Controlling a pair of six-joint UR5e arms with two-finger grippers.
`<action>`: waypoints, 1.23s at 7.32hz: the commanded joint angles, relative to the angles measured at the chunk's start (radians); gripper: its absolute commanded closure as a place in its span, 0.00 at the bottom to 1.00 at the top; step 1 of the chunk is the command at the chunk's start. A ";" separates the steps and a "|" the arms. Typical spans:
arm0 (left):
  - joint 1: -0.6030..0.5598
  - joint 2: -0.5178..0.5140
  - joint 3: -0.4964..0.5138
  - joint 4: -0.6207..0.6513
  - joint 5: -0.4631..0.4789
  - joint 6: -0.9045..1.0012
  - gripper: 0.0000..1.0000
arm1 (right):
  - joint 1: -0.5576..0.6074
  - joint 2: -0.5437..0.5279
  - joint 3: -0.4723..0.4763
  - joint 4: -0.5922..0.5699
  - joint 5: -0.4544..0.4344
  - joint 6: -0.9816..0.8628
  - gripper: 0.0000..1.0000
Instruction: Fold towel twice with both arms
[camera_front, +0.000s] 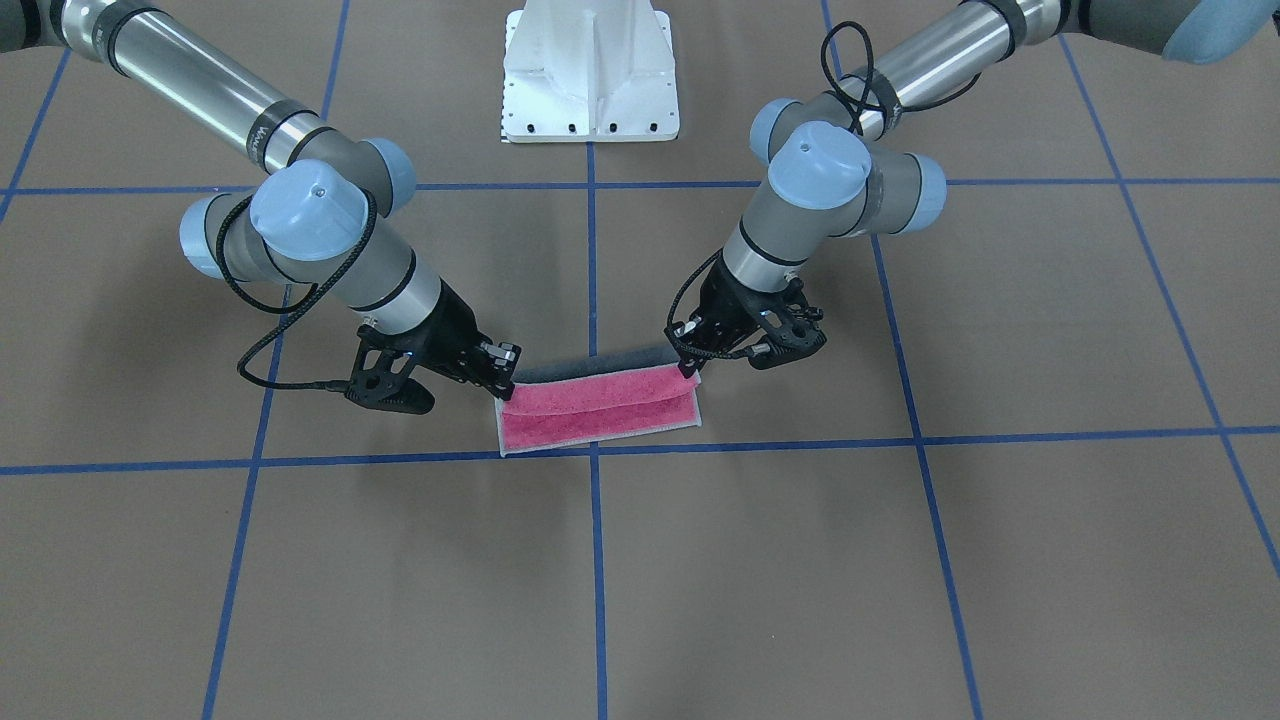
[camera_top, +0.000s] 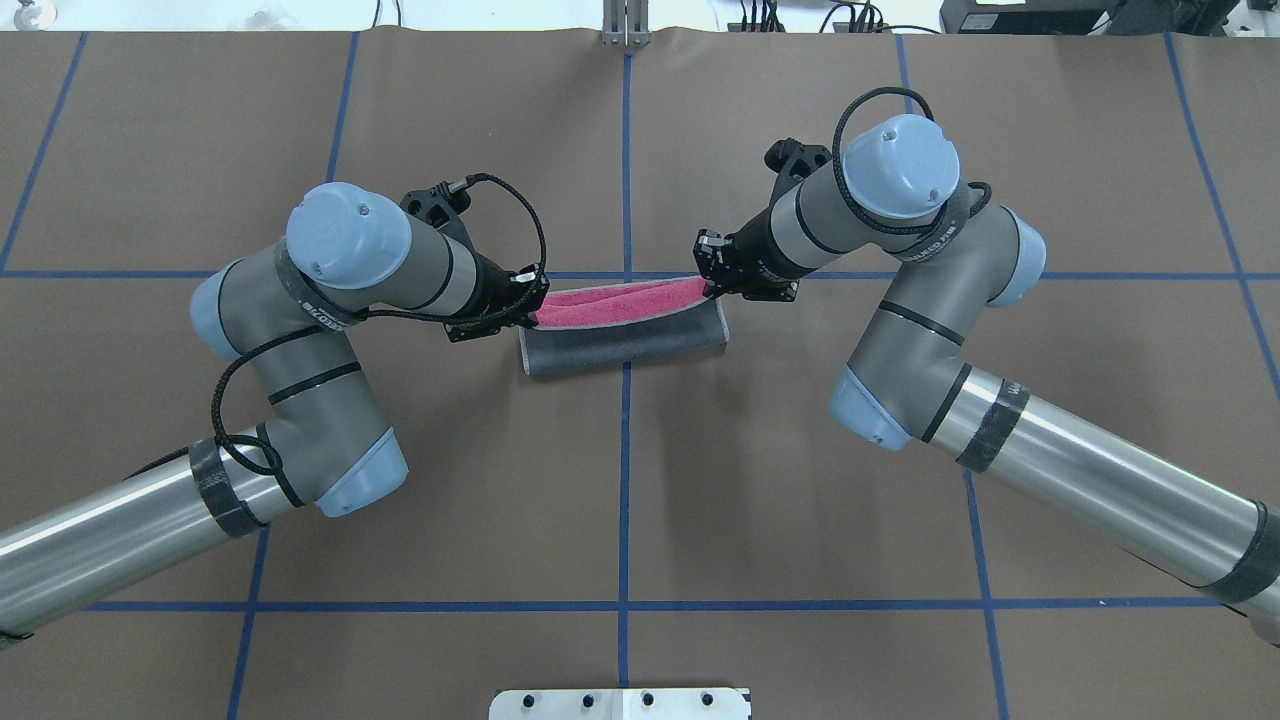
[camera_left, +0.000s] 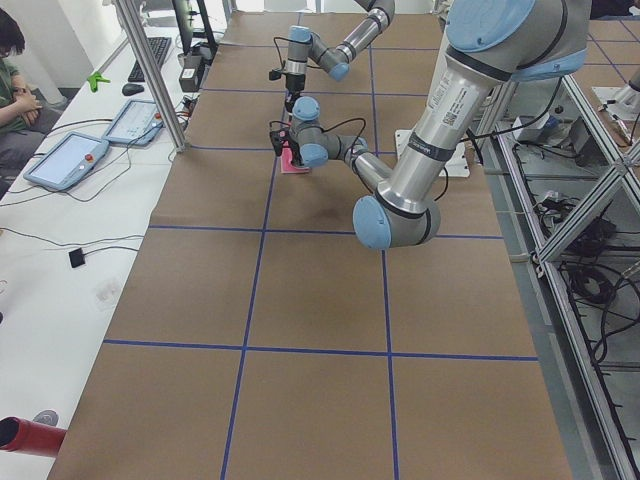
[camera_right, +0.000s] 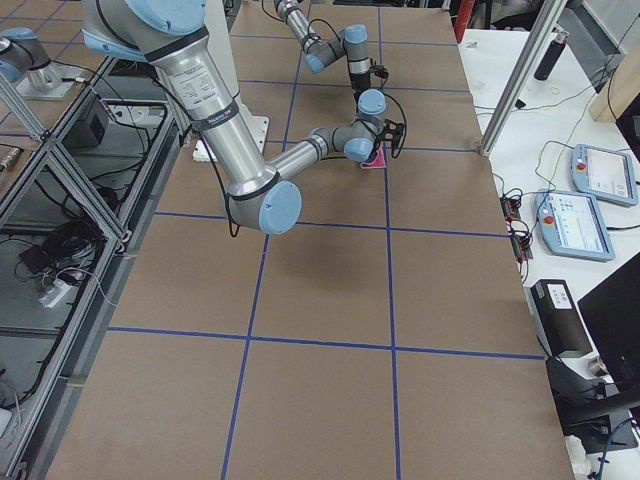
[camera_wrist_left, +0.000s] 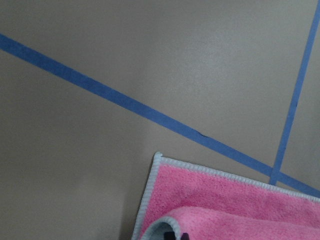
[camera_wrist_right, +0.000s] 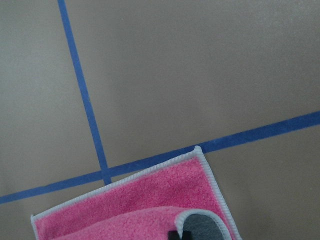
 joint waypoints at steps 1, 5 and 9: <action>-0.013 -0.002 0.003 0.001 0.000 0.000 0.01 | 0.007 -0.010 -0.003 -0.001 0.000 0.000 0.04; -0.019 -0.011 0.003 0.000 0.000 -0.035 0.01 | 0.035 -0.008 -0.009 -0.004 0.009 0.001 0.02; 0.007 -0.066 0.066 -0.002 0.000 -0.097 0.01 | 0.130 -0.050 -0.009 -0.006 0.101 -0.130 0.01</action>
